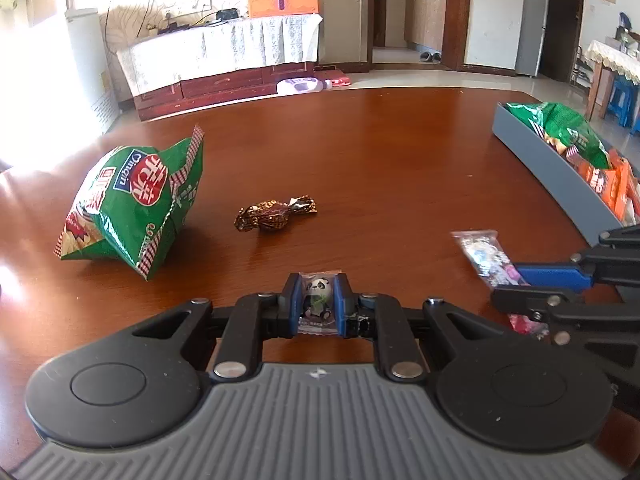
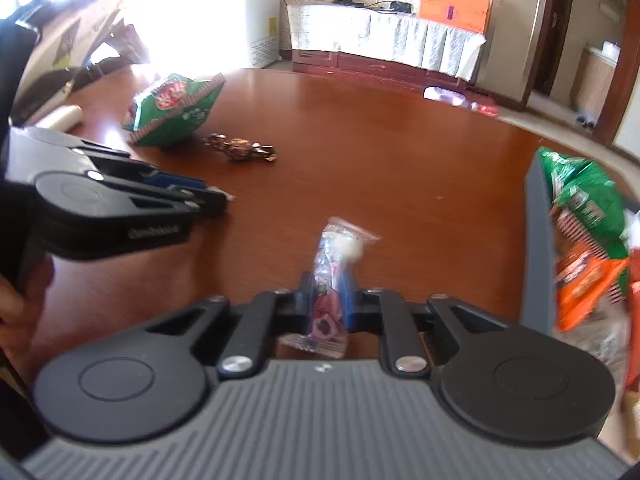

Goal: Organize snacks
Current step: 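Carry both candy packets to the white box with both grippers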

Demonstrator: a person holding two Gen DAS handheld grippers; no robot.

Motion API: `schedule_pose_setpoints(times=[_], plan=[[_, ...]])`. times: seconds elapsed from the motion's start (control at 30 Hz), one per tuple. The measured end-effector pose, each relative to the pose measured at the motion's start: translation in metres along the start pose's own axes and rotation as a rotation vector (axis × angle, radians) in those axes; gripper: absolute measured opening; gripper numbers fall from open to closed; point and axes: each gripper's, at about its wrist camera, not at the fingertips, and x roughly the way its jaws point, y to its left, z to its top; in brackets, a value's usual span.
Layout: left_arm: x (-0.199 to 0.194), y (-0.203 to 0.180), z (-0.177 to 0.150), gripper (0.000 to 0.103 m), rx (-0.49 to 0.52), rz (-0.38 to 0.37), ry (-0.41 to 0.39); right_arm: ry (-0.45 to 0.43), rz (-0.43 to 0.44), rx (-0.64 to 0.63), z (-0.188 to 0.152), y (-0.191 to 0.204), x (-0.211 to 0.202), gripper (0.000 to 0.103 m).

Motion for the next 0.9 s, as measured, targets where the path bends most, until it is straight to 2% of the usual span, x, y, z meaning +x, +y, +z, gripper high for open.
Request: schedule_pose_setpoints(times=[0.13, 0.37, 0.57, 0.73, 0.9], plan=[[-0.001, 0.0, 0.001, 0.019, 0.004, -0.007, 0.001, -0.008, -0.006, -0.033, -0.002, 0.002, -0.004, 0.016], [0.0, -0.01, 0.002, 0.019, 0.045, -0.003, -0.015, -0.074, -0.024, 0.009, 0.003, -0.006, -0.024, 0.016], [-0.003, -0.034, 0.001, 0.018, 0.127, 0.032, -0.078, -0.156, -0.025, 0.035, 0.012, -0.012, -0.046, 0.016], [-0.011, -0.047, 0.007, 0.018, 0.128, 0.033, -0.137, -0.199, -0.028, 0.05, 0.015, -0.022, -0.059, 0.016], [-0.016, -0.059, 0.016, 0.018, 0.113, 0.023, -0.163, -0.23, -0.031, 0.076, 0.017, -0.035, -0.071, 0.016]])
